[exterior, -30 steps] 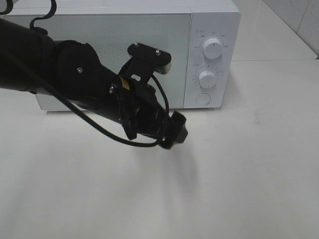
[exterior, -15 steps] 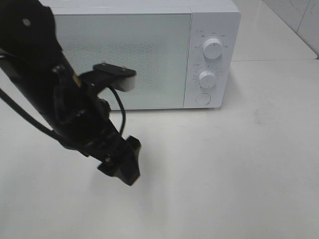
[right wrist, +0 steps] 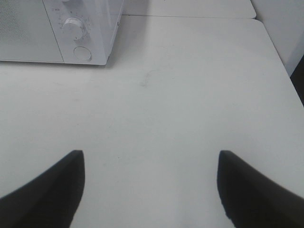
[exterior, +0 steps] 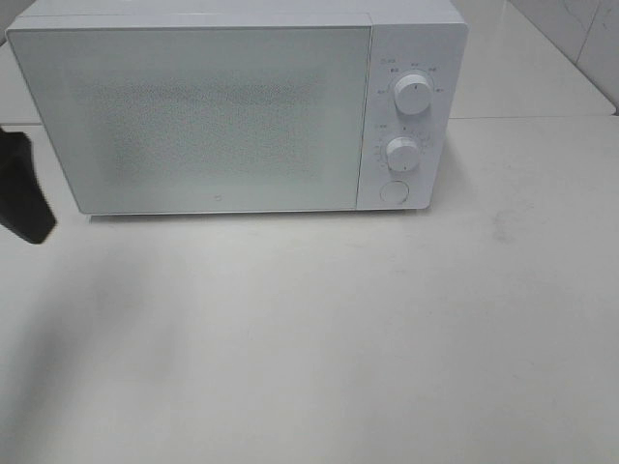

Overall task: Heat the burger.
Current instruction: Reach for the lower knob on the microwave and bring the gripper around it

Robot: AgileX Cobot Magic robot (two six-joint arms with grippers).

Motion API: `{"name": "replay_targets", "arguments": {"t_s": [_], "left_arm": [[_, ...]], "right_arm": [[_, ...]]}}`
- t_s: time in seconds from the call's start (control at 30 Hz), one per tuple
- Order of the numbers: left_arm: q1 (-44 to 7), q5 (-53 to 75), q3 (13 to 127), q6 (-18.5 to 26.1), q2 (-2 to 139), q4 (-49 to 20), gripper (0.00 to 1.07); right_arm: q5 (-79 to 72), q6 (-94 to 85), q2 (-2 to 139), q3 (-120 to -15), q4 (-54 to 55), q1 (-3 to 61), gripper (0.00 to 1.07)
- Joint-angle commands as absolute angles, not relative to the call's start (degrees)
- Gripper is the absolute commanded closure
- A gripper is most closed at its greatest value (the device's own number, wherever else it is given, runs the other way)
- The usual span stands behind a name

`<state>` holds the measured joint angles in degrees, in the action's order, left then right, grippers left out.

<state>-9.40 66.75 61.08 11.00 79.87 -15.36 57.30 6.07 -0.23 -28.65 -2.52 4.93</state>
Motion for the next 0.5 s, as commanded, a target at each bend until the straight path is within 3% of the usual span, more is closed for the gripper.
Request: {"name": "replay_targets", "arguments": {"t_s": [0.03, 0.27, 0.5], "left_arm": [[-3.04, 67.95, 57.98, 10.49, 73.85, -14.15, 0.08], [1.89, 64.8, 50.31, 8.65, 64.8, -13.98, 0.08], [2.01, 64.57, 41.71, 8.65, 53.4, -13.24, 0.08]], "right_arm": [[57.01, 5.39, -1.83, -28.48, -2.64, 4.41, 0.32], [57.01, 5.39, -1.83, -28.48, -2.64, 4.41, 0.32], [57.01, 5.39, -1.83, -28.48, -2.64, 4.41, 0.32]]}}
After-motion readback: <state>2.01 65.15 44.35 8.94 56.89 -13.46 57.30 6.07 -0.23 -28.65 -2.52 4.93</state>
